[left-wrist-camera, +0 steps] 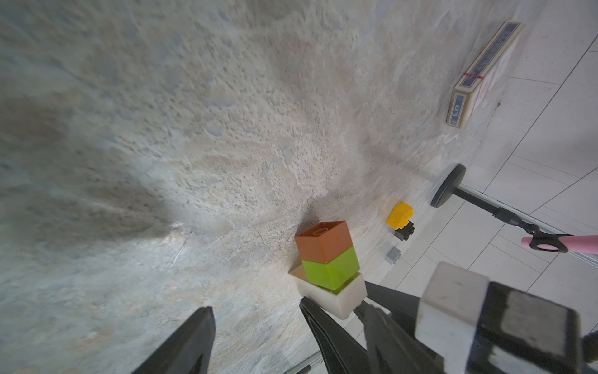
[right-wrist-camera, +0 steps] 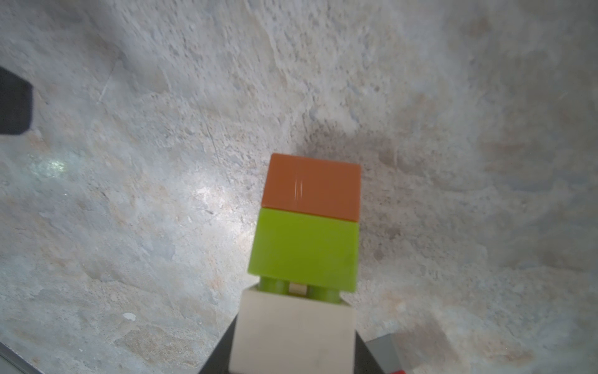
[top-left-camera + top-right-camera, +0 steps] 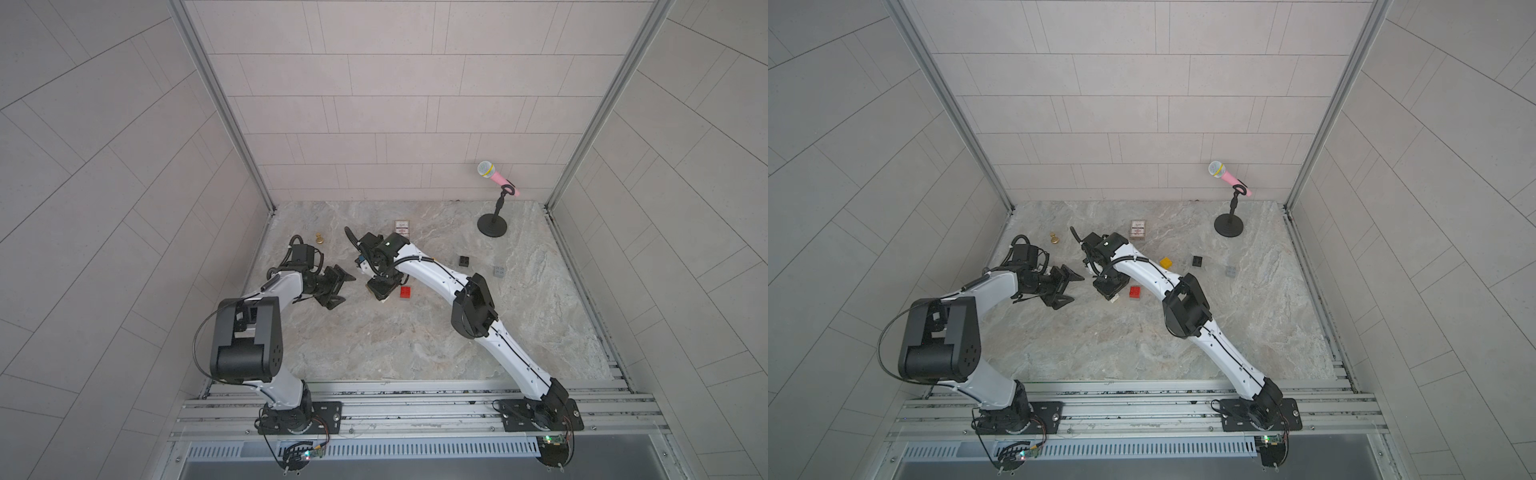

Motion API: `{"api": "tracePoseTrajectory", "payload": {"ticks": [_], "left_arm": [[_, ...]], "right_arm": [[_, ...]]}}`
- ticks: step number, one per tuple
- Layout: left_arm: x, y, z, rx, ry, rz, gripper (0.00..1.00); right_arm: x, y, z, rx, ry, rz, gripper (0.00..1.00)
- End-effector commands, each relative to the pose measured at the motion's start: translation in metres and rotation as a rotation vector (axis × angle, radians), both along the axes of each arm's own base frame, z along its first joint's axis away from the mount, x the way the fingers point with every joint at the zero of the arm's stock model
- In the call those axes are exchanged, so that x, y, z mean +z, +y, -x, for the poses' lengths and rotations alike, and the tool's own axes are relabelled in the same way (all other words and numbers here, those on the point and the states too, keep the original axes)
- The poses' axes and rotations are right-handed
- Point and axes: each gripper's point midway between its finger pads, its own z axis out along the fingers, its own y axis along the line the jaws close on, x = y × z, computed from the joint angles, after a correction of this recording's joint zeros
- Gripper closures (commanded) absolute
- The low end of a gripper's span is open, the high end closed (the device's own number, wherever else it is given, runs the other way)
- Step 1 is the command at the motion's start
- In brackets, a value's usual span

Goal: Assemble the letter h with lego
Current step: Assemble the lego brick with the lego brick, then pick up the lego brick from the center of the board.

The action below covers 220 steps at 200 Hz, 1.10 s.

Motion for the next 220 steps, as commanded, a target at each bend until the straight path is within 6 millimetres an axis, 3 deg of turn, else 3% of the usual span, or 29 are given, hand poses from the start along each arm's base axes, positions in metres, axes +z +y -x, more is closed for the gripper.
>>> {"api": "tracePoseTrajectory", "payload": {"ticks": [1,17,27,65,76,110,125,156,195,220], "left_arm": [[0.007,0.000,0.000,0.008,-0.023,0.010,0.20],[0.007,-0.001,0.000,0.007,-0.024,0.011,0.20],[0.007,0.000,0.000,0.008,-0.023,0.011,0.20],[0.008,-0.001,0.000,0.005,-0.028,0.010,0.20],[0.008,-0.001,0.000,0.001,-0.032,0.009,0.20],[0.014,-0.002,-0.001,-0.016,-0.064,-0.011,0.14],[0.016,-0.002,-0.001,-0.027,-0.076,-0.023,0.12],[0.022,-0.007,0.001,-0.089,-0.106,-0.070,0.07],[0.037,-0.022,0.008,-0.285,-0.179,-0.241,0.04],[0.047,-0.030,0.009,-0.414,-0.265,-0.374,0.04]], "right_arm": [[0.002,0.003,0.001,-0.021,-0.004,-0.006,0.58],[0.004,0.003,0.000,-0.022,-0.006,-0.012,0.56],[0.006,0.005,0.000,-0.023,-0.009,-0.021,0.48],[0.019,0.007,-0.003,-0.042,-0.018,-0.075,0.41],[0.026,0.009,-0.004,-0.050,-0.031,-0.102,0.33],[0.066,0.015,-0.009,-0.089,-0.084,-0.243,0.19],[0.084,0.017,-0.010,-0.101,-0.101,-0.309,0.19],[0.114,0.010,-0.011,-0.144,-0.115,-0.425,0.07],[0.164,-0.024,-0.004,-0.219,-0.216,-0.629,0.05],[0.169,-0.058,0.009,-0.283,-0.282,-0.720,0.00]]}}
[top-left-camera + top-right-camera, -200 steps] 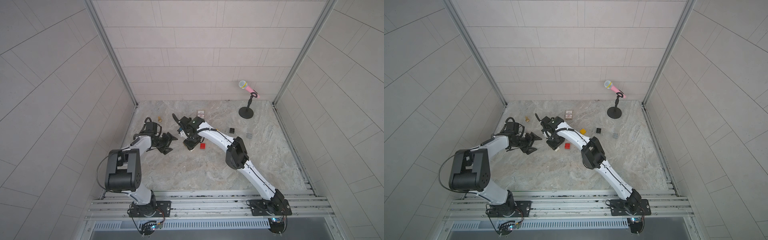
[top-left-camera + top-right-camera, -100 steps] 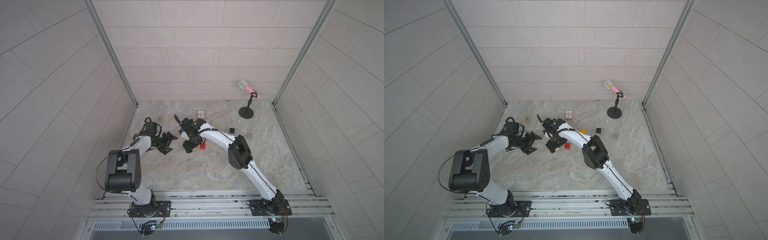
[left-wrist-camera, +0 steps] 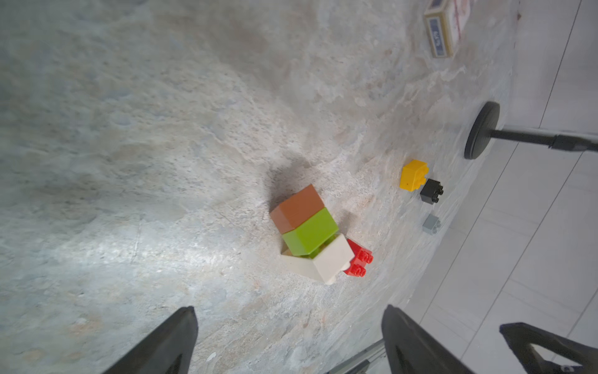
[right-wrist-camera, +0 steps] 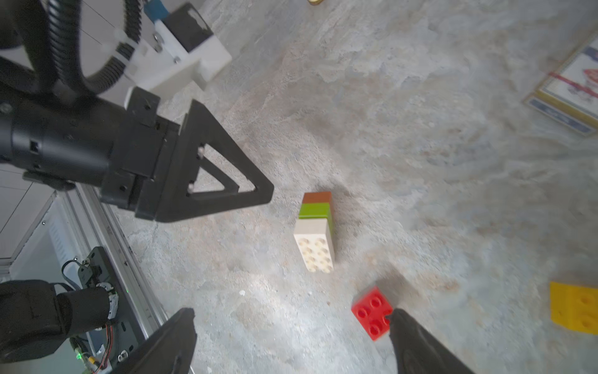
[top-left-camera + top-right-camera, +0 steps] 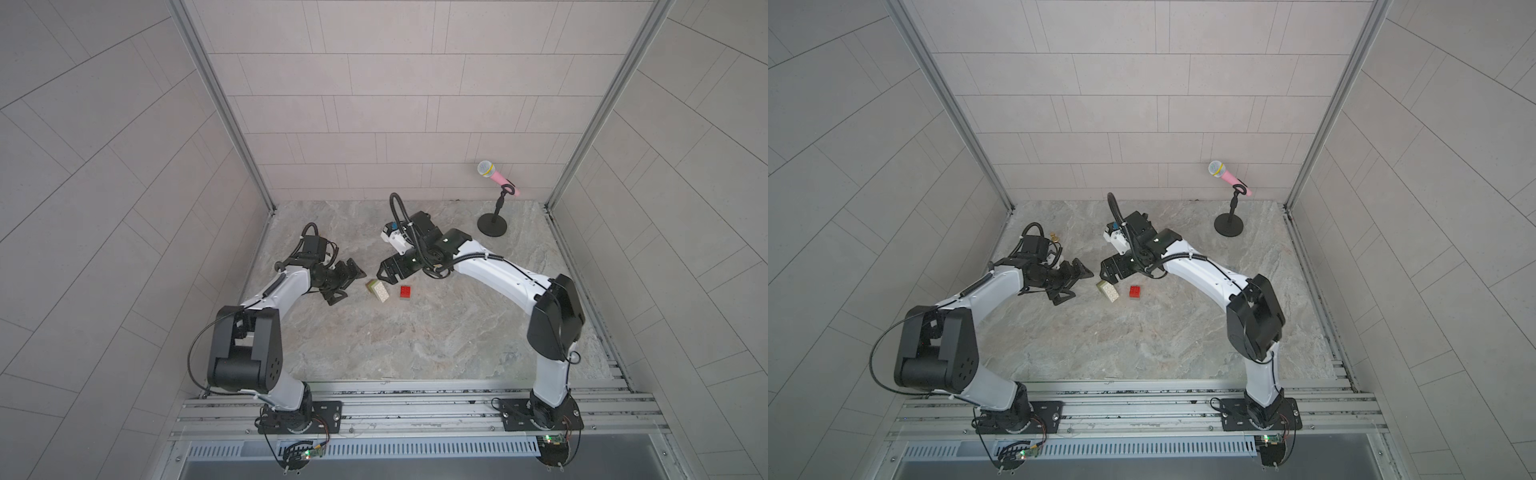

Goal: Assemble the letter h with lego
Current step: Pick up the lego brick from the center of the board.

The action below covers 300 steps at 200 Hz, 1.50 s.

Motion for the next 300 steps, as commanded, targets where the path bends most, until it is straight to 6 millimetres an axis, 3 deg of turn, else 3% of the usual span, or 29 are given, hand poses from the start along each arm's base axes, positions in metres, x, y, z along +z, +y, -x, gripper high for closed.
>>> {"api": "tracePoseTrajectory", "payload": {"ticks": [1,31,59,86,106,154,199,300], "left_arm": [[0.014,0.001,0.007,-0.145,-0.101,-0.172,0.04],[0.018,-0.029,0.010,-0.353,-0.240,-0.237,0.05],[-0.001,-0.043,0.006,-0.479,-0.247,-0.190,0.05],[0.004,-0.046,-0.002,-0.537,-0.290,-0.088,0.05],[0.007,-0.040,-0.005,-0.547,-0.333,-0.074,0.05],[-0.013,-0.039,-0.004,-0.619,-0.313,-0.103,0.05],[-0.009,-0.040,-0.018,-0.643,-0.354,-0.124,0.05],[-0.047,-0.042,-0.020,-0.695,-0.244,-0.104,0.08]], "right_arm": [[0.025,-0.014,0.001,-0.068,-0.098,-0.160,0.00],[0.007,-0.043,0.029,-0.100,-0.148,-0.250,0.00],[-0.013,-0.060,0.051,-0.105,-0.169,-0.295,0.00],[-0.022,-0.071,0.059,-0.117,-0.219,-0.303,0.00],[-0.020,-0.064,0.063,-0.084,-0.205,-0.337,0.00],[-0.035,-0.060,0.058,-0.087,-0.173,-0.325,0.00],[-0.037,-0.054,0.059,-0.070,-0.149,-0.342,0.00],[-0.047,-0.051,0.057,-0.061,-0.115,-0.323,0.00]]}}
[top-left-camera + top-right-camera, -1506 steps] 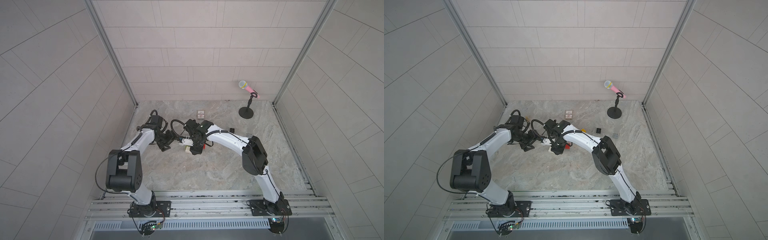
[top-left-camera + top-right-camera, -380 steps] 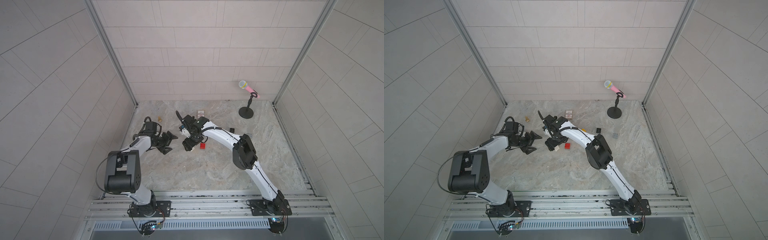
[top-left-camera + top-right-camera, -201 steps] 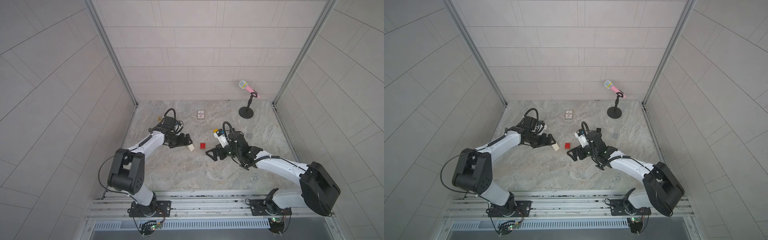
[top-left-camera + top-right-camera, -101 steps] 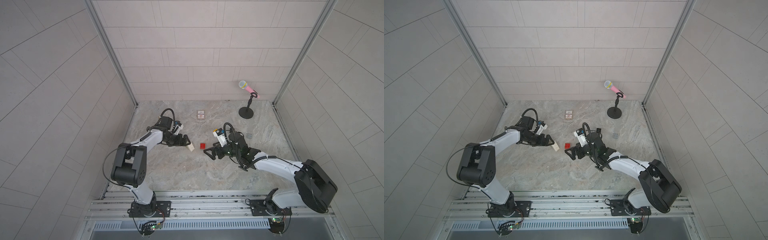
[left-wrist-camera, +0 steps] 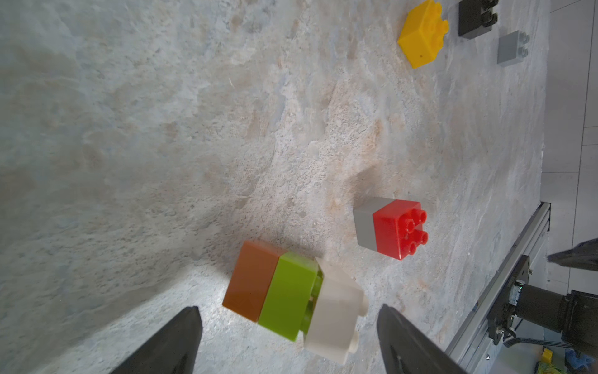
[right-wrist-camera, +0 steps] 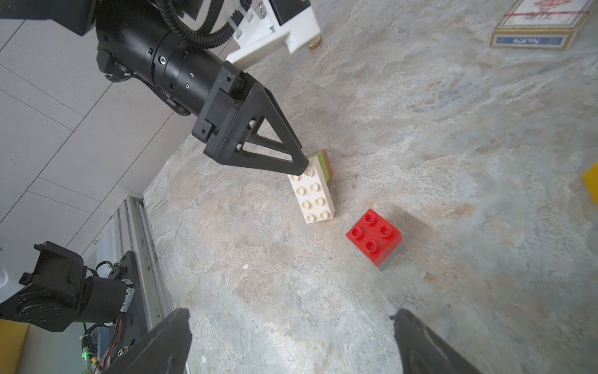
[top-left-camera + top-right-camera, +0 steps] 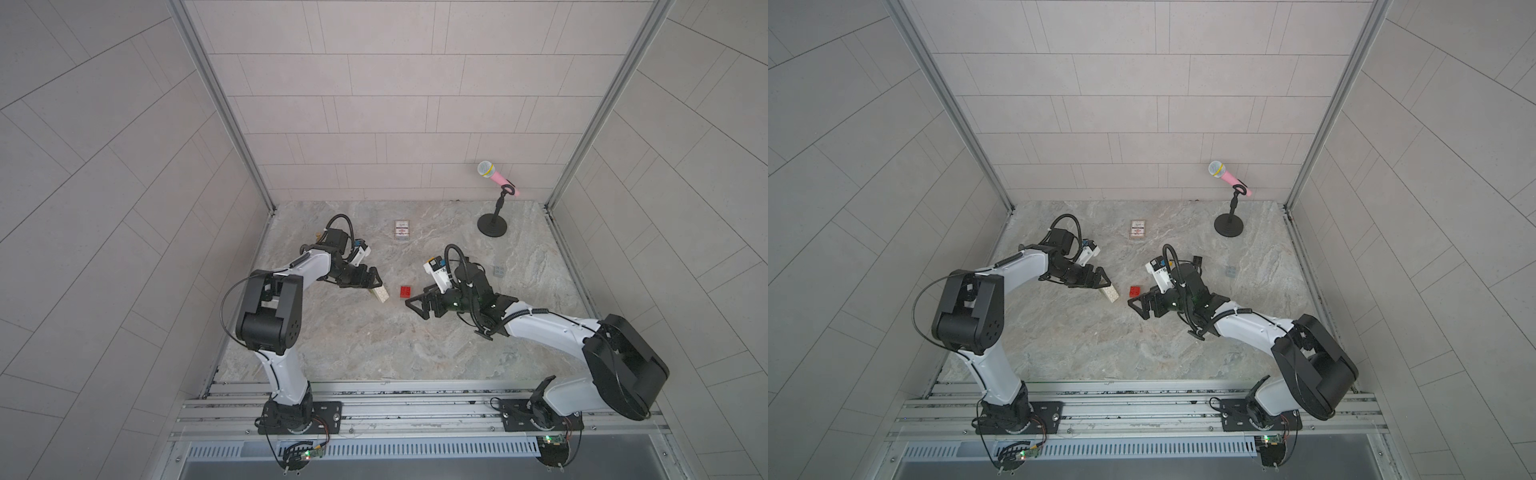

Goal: Assemble the letter h with lego
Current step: Pick up the lego brick from the center of the board.

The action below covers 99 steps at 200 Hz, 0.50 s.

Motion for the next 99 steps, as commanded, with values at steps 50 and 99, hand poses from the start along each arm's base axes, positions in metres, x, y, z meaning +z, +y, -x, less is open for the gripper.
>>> {"api": "tracePoseTrajectory", "payload": {"ticks": [50,99], "left_arm": [[-0.0053,-0.0078,0.0030,-0.031,0.041,0.062,0.09],[-0.0113,-0.0063,-0.0028,-0.009,0.066,0.075,0.15]], "right_arm": [[0.0046,0.0061,-0.0032,0.013,0.003,-0.018,0.00],[0.0029,0.0067,-0.0027,0.017,0.011,-0.014,0.00]]}}
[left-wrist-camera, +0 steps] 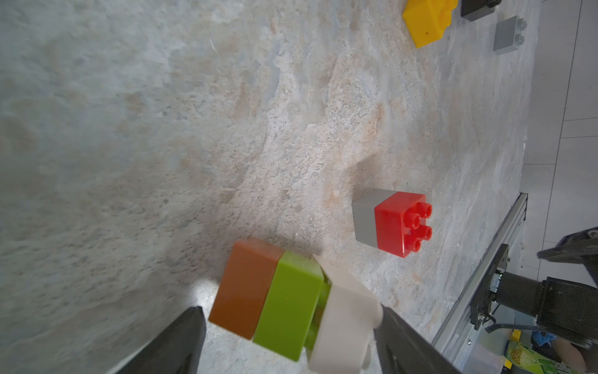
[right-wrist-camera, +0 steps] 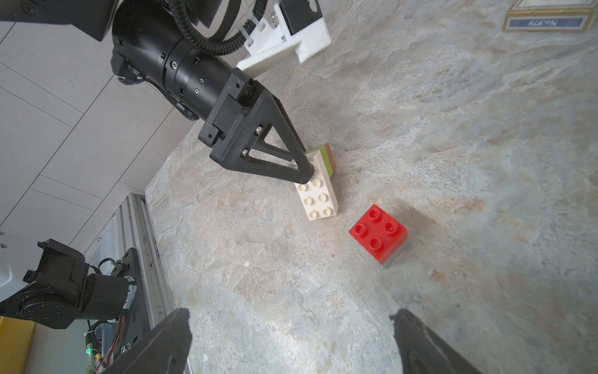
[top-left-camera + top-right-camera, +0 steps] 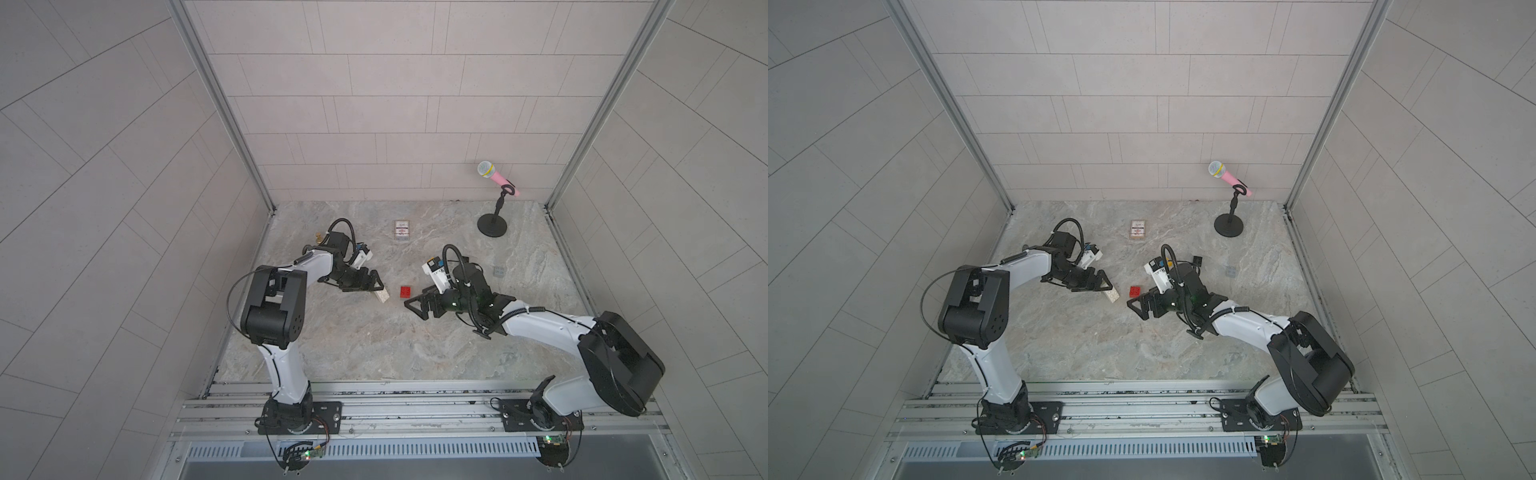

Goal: Assemble the letter h with lego
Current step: Pick up the lego brick from the center of the board.

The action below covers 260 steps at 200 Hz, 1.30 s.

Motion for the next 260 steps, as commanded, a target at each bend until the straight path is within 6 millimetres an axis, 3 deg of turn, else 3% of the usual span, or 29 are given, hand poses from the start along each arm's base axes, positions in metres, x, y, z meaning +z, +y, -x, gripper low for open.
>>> {"api": "tracePoseTrajectory", "payload": {"ticks": [1,116,157,170,193,223,260], "left_arm": [[0.000,-0.001,-0.007,-0.003,0.004,0.024,0.15],[-0.017,0.007,-0.016,0.050,0.098,0.008,0.41],[-0.017,0.007,-0.021,0.090,0.126,0.050,0.66],[-0.018,0.005,-0.023,0.117,0.153,0.071,0.69],[-0.005,-0.004,-0.032,0.198,0.194,0.165,0.78],[0.032,-0.016,-0.049,0.361,0.160,0.368,0.79],[0.050,-0.007,-0.053,0.577,0.159,0.573,0.81]], "right_arm": [[0.006,0.004,-0.003,0.005,-0.008,-0.012,0.00],[0.000,0.004,-0.005,0.003,0.008,0.007,0.00],[-0.001,0.004,-0.005,0.003,0.008,0.013,0.00],[-0.001,0.003,-0.006,-0.001,0.006,0.017,0.00],[-0.002,-0.004,-0.009,-0.040,-0.005,0.049,0.00],[0.004,-0.015,-0.013,-0.092,-0.045,0.071,0.00],[0.010,-0.034,-0.019,-0.190,-0.093,0.089,0.00]]}}
